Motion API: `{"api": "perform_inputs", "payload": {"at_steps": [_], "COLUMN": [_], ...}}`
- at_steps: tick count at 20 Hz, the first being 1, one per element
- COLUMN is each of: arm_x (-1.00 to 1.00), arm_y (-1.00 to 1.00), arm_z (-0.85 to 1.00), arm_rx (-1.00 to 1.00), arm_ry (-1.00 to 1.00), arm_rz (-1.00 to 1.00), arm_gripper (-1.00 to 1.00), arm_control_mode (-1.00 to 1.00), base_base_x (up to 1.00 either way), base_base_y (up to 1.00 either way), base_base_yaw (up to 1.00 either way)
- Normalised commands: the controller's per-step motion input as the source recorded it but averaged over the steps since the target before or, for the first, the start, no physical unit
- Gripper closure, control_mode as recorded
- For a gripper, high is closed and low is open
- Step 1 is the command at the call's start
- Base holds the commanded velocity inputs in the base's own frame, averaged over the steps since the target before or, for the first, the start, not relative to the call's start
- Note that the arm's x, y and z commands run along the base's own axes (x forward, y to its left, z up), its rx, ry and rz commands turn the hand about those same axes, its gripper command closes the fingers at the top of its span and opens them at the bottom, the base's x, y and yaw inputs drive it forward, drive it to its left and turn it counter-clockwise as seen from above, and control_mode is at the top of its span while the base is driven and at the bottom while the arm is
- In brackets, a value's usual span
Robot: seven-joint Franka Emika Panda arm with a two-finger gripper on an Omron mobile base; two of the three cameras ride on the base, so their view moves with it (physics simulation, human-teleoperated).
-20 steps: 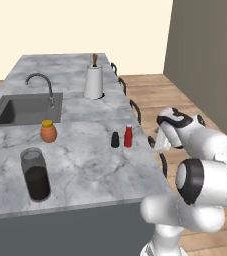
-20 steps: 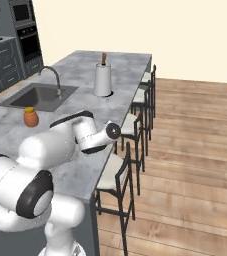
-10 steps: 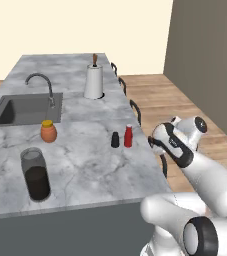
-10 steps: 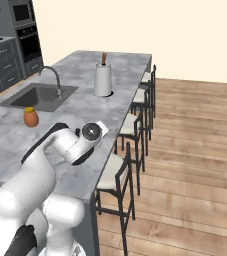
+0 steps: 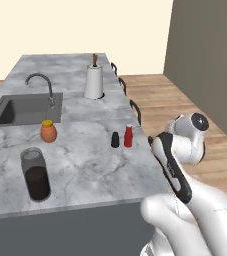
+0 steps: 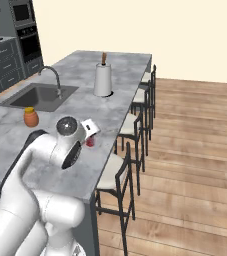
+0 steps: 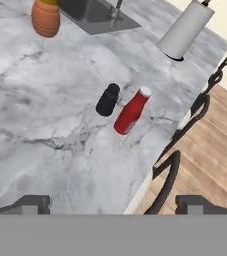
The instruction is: Move the shaker and ketchup from the cabinet to the dining counter.
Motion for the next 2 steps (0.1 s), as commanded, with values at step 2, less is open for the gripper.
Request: {"api": "perform_inputs", "payload": {"at_steps": [2], "arm_x": [-0.51], "arm_y": [0.07], "arm_z": [0.38], "arm_rx": [0.0], "arm_ry": [0.07], "arm_rz": [-0.25], "arm_gripper": [-1.0], "arm_control_mode": [-1.0], "base_base_x": [0.0], "base_base_y": [0.0], "base_base_yaw": [0.0]}}
